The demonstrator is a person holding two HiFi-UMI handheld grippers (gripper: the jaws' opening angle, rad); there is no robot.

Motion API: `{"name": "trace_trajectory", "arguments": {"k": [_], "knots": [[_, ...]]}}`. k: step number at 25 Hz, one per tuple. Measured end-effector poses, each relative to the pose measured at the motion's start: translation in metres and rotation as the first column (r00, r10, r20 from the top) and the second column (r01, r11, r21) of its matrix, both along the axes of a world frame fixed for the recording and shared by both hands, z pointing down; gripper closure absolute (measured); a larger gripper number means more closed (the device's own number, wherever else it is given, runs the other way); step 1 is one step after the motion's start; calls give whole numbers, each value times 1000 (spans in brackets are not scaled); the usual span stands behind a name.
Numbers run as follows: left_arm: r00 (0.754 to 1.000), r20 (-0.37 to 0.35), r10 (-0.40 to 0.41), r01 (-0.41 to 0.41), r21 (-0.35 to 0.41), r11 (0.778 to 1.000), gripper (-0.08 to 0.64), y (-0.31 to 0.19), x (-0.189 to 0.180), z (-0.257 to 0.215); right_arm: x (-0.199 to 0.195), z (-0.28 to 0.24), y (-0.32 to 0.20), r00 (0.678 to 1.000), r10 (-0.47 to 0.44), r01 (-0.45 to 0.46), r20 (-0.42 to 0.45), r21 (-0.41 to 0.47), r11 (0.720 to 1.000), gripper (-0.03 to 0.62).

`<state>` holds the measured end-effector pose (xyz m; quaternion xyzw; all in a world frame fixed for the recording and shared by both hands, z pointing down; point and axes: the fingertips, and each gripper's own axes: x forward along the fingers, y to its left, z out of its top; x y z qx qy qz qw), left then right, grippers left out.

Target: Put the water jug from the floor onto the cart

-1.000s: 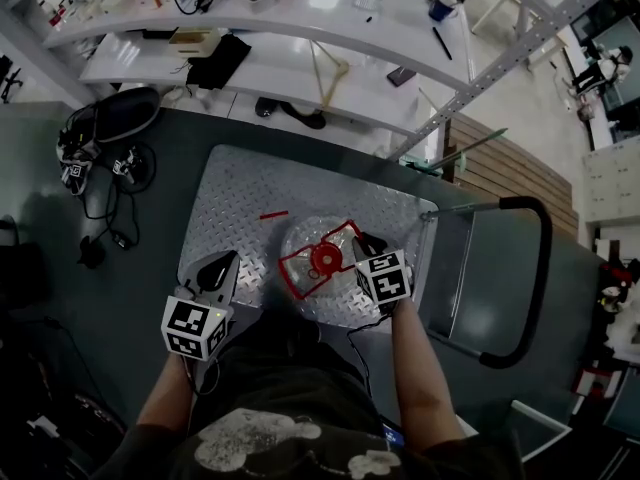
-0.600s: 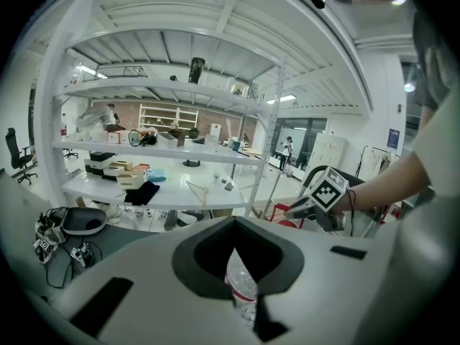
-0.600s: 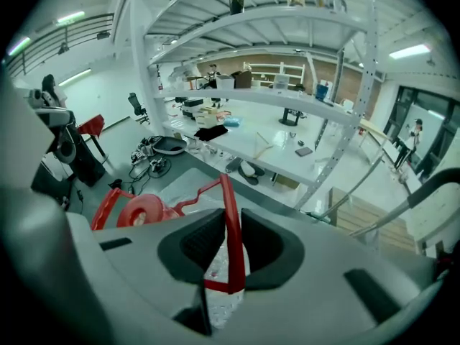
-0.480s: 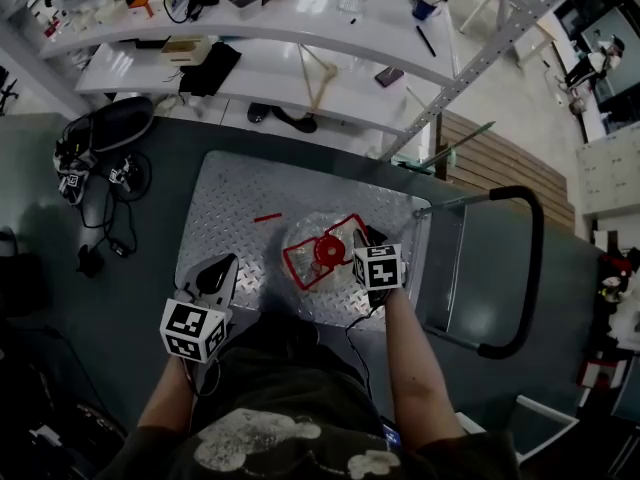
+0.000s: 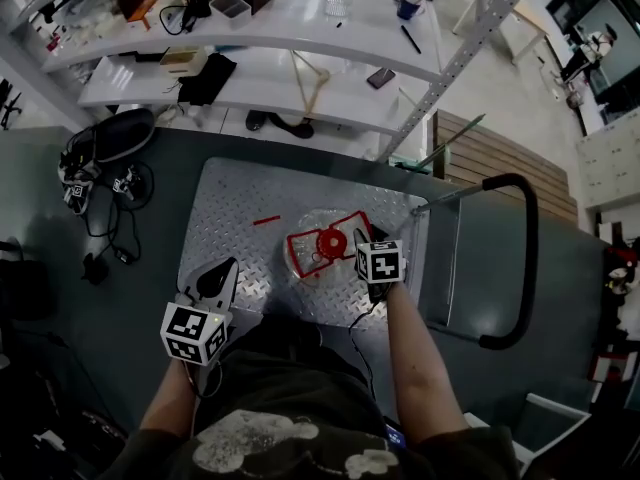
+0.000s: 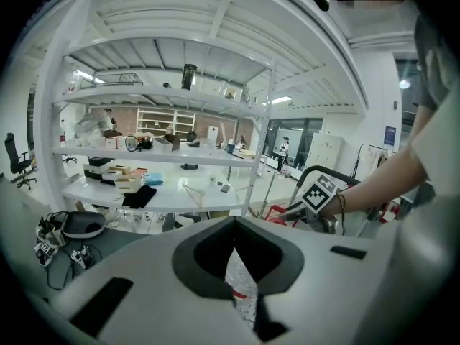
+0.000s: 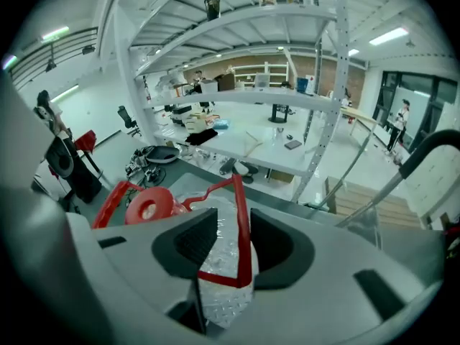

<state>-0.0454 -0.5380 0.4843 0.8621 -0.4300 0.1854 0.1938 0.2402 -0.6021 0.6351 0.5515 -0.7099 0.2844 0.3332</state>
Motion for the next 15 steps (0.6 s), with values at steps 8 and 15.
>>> {"name": "trace_trajectory", "arguments": {"k": [8,15], "knots": [[1000,8,-5,5,57,998,555,16,14,-20,18,-39,25,992,101,-112,69,183,977,466],[998,-43,-48,53,124,991,555,45,35,-51,20,-114,66,959,92,-182,268,333,925,466]]}}
